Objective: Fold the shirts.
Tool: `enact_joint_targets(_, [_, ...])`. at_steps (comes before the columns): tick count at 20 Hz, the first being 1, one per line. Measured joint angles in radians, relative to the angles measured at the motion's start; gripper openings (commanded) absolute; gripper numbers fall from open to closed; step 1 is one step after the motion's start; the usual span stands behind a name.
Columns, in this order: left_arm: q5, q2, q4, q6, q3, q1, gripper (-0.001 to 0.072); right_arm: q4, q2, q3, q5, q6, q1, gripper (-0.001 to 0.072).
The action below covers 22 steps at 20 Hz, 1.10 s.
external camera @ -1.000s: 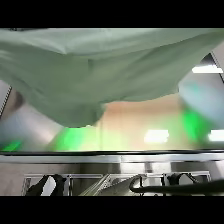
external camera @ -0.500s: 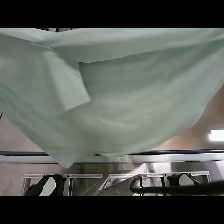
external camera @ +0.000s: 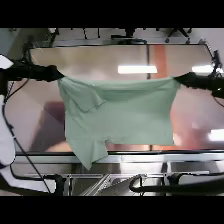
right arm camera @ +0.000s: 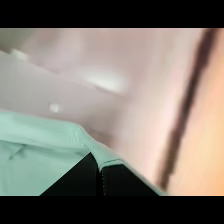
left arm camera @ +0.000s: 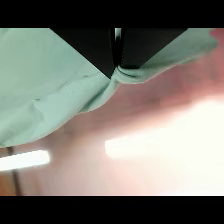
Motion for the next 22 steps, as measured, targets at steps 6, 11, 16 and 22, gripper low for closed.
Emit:
enact_joint_targets(6, [-0.074,-0.298,0.085,-0.091,0.182,-0.005,0.0012,-0.012,-0.222,0.044,-0.038,-0.003,0.015,0.0014])
enact_joint_targets(11, [-0.141,-0.390,0.228,-0.154,0.214,-0.034,0.0013,-0.143,-0.267,0.051,-0.050,0.022,0.017,0.0015])
enact_joint_targets(16, [-0.142,-0.411,0.282,-0.203,0.159,-0.045,0.0013,-0.183,-0.301,0.052,-0.072,0.032,0.026,0.0015])
enact_joint_targets(22, [-0.115,-0.415,0.297,-0.220,0.117,-0.063,0.0204,-0.195,-0.306,0.053,-0.089,0.032,0.049,0.0254])
